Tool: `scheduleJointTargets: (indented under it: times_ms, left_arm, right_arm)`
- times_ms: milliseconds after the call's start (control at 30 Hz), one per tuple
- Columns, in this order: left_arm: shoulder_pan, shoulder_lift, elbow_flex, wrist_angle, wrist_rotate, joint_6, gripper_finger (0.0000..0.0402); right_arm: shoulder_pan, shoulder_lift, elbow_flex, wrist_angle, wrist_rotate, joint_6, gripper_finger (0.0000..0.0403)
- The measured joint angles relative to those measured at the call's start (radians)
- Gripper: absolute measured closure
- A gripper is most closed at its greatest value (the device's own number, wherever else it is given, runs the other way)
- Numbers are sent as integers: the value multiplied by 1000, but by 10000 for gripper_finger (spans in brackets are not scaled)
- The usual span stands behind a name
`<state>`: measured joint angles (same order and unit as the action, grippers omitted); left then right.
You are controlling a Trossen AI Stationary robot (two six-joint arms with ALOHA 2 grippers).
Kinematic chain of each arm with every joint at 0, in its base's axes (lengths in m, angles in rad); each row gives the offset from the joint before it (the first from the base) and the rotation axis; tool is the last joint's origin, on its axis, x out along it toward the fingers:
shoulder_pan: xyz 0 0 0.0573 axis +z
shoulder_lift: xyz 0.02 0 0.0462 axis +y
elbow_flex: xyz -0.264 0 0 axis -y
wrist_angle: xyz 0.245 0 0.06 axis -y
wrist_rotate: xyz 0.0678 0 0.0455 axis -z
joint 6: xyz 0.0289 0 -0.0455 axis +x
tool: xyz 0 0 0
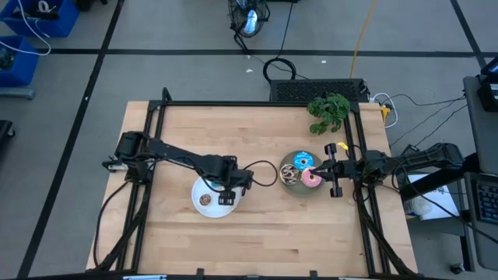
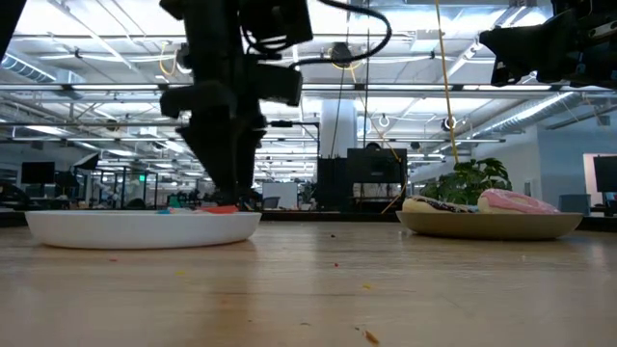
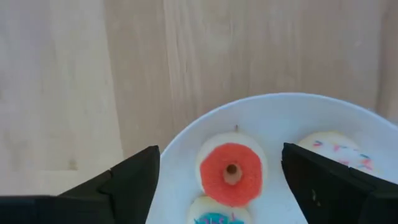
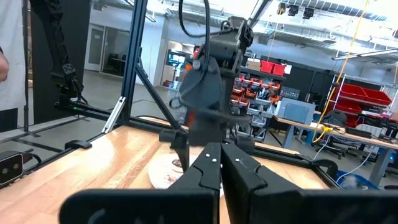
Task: Pick & Place donuts
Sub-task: Return to Home Position
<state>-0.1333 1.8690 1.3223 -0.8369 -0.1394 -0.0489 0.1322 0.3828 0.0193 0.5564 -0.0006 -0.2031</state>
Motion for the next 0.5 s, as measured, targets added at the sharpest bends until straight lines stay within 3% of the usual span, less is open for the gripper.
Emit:
scheduleJointTargets:
  times_ms: [133,233,367,500]
  left_arm:
    - [-6,-2,101,-123,-4,2,79]
    - [-22,-11,213,-272,-31,-52,111]
    - [-78,-46,340,-483,-79,-78,195]
    - [-145,-212,344,-553,-231,-112,310]
  right_arm:
    - [0,0,0,0,0,0,403]
    - [0,0,0,0,0,0,403]
    - [0,0,0,0,0,-22,403]
    - [0,0,0,0,0,-25,403]
